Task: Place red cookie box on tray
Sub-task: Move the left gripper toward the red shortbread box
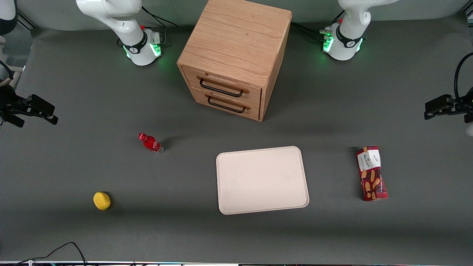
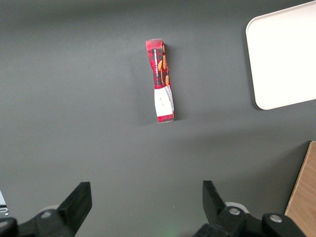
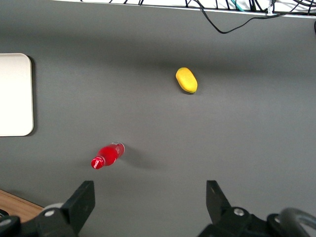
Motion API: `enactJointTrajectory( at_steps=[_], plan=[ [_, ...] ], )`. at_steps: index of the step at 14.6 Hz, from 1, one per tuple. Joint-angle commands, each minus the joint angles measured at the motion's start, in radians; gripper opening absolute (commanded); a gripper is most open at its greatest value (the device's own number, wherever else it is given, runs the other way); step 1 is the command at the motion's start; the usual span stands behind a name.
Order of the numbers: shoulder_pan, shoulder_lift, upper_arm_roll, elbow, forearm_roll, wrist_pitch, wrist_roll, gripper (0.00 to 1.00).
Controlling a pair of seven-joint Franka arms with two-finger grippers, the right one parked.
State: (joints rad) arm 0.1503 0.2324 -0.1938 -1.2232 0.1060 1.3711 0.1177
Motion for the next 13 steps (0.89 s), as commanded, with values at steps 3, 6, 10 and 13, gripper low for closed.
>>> enactJointTrajectory(
  at_steps=[3, 6, 10, 13],
  plan=[
    [0.002, -0.005, 0.007, 0.024, -0.049, -0.03, 0.025, 1.0],
    [0.011, -0.004, 0.008, 0.022, -0.055, -0.03, 0.031, 1.0],
    [0.009, 0.054, 0.01, 0.004, -0.051, 0.035, 0.03, 1.0],
    [0.011, 0.131, 0.011, -0.03, -0.045, 0.156, 0.026, 1.0]
  ],
)
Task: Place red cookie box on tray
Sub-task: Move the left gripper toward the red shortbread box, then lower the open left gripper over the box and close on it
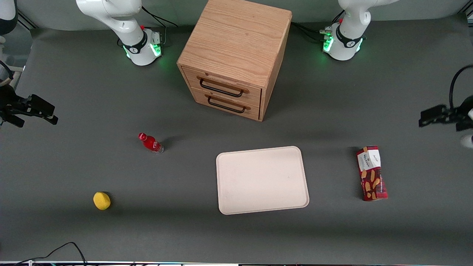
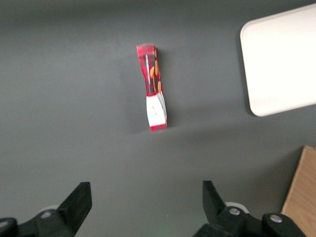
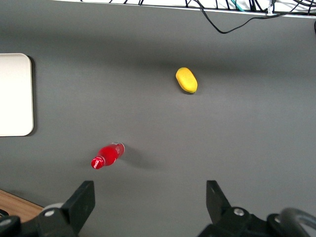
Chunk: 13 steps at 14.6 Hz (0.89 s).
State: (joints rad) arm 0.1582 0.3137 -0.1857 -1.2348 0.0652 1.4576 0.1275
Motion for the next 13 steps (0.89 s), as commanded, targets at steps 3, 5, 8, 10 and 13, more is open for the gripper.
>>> enactJointTrajectory(
  at_steps=[3, 5, 8, 10, 13],
  plan=[
    [0.003, 0.117, 0.003, -0.107, 0.004, 0.257, 0.011, 1.0],
    [-0.002, 0.157, 0.005, -0.168, 0.005, 0.392, -0.008, 1.0],
    [0.001, 0.238, 0.006, -0.216, 0.031, 0.564, -0.017, 1.0],
    [-0.002, 0.277, 0.028, -0.256, 0.044, 0.671, -0.022, 1.0],
    [-0.002, 0.335, 0.041, -0.281, 0.062, 0.757, -0.022, 1.0]
  ],
)
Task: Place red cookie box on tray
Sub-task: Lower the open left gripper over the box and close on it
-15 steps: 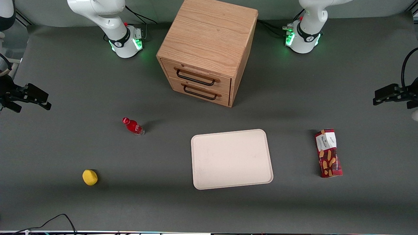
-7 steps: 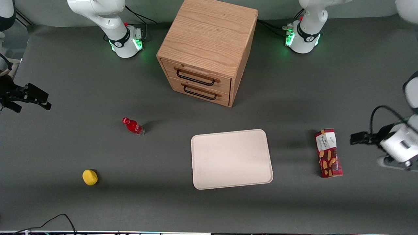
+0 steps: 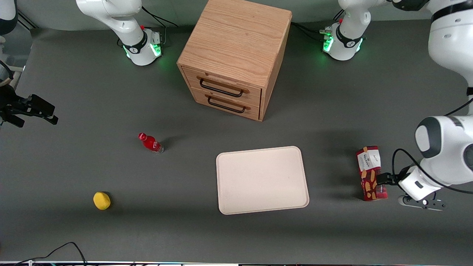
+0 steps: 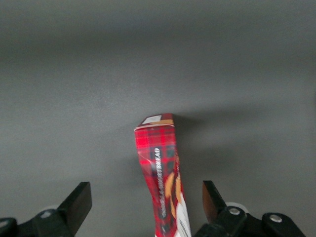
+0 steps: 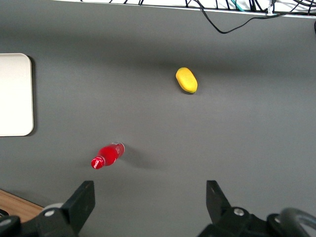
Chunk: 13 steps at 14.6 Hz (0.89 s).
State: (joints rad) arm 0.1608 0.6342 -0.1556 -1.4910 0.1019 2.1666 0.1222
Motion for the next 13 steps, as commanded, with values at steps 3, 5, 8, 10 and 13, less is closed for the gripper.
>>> enactJointTrajectory(
  at_steps=[3, 5, 8, 10, 13],
  plan=[
    [-0.003, 0.048, 0.016, -0.054, 0.025, 0.093, -0.018, 1.0],
    [-0.004, 0.047, 0.016, -0.066, 0.025, 0.096, -0.038, 1.0],
    [-0.02, 0.047, 0.016, -0.084, 0.025, 0.096, -0.102, 0.64],
    [-0.02, 0.045, 0.016, -0.094, 0.025, 0.091, -0.114, 0.1],
    [-0.02, 0.042, 0.016, -0.095, 0.027, 0.091, -0.116, 0.0]
  ],
)
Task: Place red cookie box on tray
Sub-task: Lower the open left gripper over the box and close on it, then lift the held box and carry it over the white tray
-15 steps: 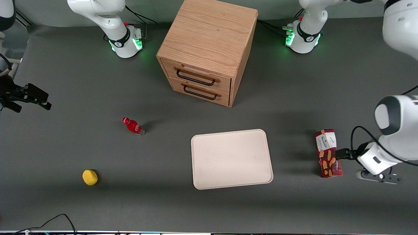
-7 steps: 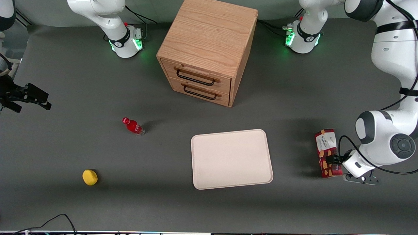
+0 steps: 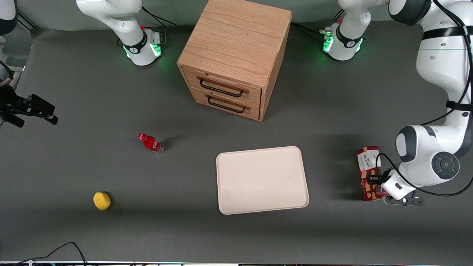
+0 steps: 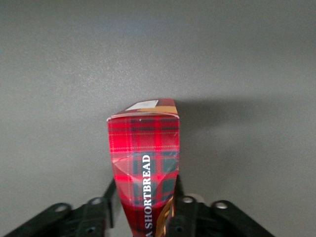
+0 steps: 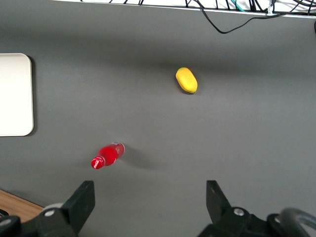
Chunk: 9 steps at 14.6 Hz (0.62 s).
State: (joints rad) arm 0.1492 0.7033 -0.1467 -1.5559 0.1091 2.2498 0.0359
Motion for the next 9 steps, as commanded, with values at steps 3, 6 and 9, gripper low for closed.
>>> enactJointTrajectory(
  at_steps=[3, 6, 9],
  plan=[
    [-0.025, -0.053, 0.007, -0.023, 0.02, -0.01, -0.031, 0.0],
    [-0.063, -0.155, -0.002, 0.014, 0.015, -0.132, -0.083, 0.0],
    [-0.157, -0.215, -0.007, 0.164, 0.006, -0.39, -0.222, 0.0]
  ],
)
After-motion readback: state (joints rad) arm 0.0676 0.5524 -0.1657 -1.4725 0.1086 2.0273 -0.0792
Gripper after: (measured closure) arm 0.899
